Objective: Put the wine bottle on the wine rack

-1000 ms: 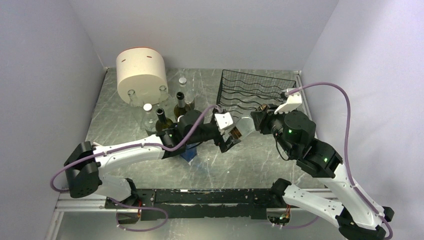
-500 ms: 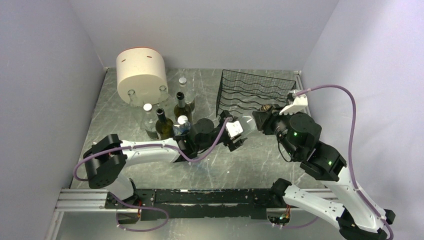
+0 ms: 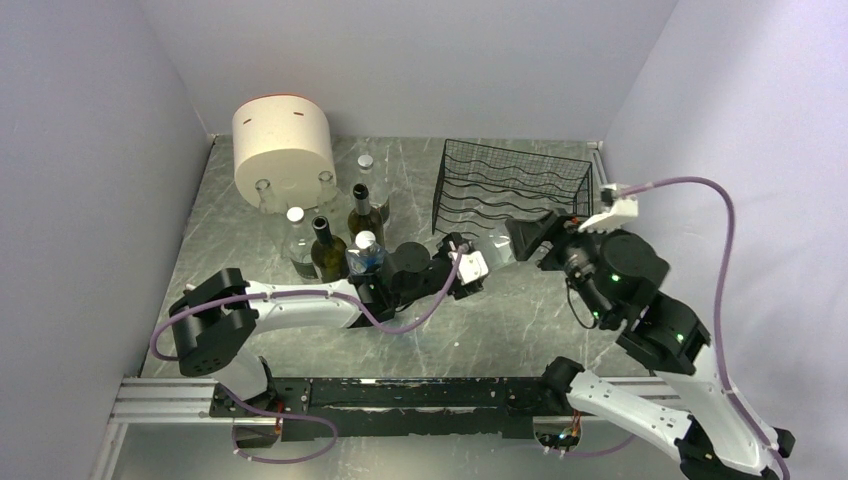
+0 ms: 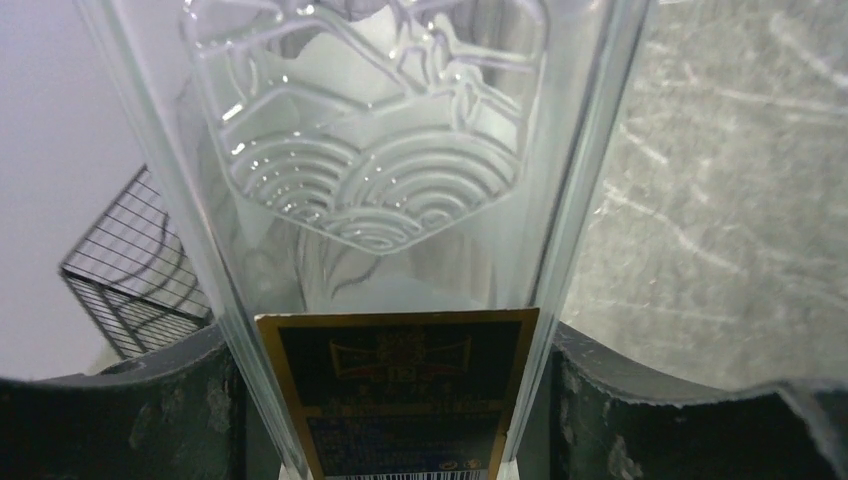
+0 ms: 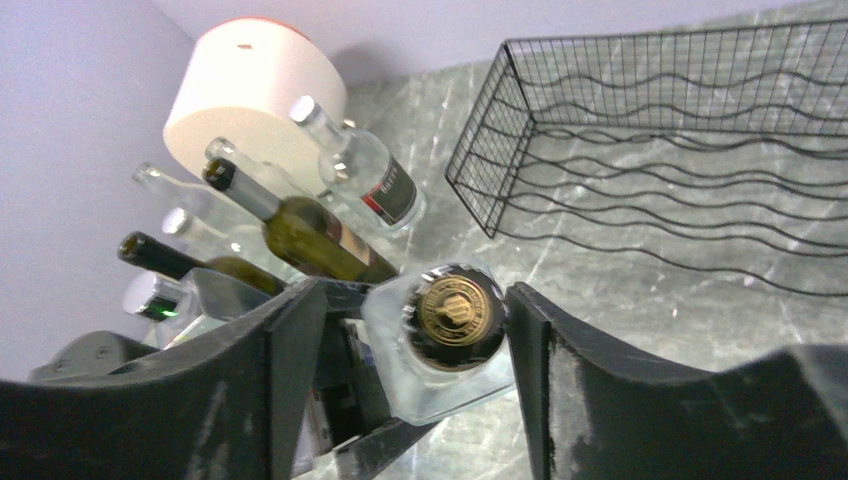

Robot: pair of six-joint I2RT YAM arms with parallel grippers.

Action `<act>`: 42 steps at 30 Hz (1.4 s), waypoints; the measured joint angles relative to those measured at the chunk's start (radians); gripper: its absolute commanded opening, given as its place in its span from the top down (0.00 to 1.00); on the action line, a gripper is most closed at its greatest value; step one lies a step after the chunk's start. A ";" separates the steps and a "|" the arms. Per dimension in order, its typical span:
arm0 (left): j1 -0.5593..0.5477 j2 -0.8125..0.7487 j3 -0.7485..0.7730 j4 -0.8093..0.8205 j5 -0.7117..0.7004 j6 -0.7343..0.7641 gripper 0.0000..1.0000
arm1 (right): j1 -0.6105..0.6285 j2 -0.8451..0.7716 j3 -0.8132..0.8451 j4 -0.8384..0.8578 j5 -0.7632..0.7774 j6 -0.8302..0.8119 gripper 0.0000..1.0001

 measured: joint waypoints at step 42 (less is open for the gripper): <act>0.072 -0.036 -0.003 -0.030 0.296 1.017 0.93 | 0.000 0.183 -0.017 -0.351 -0.261 -0.069 0.14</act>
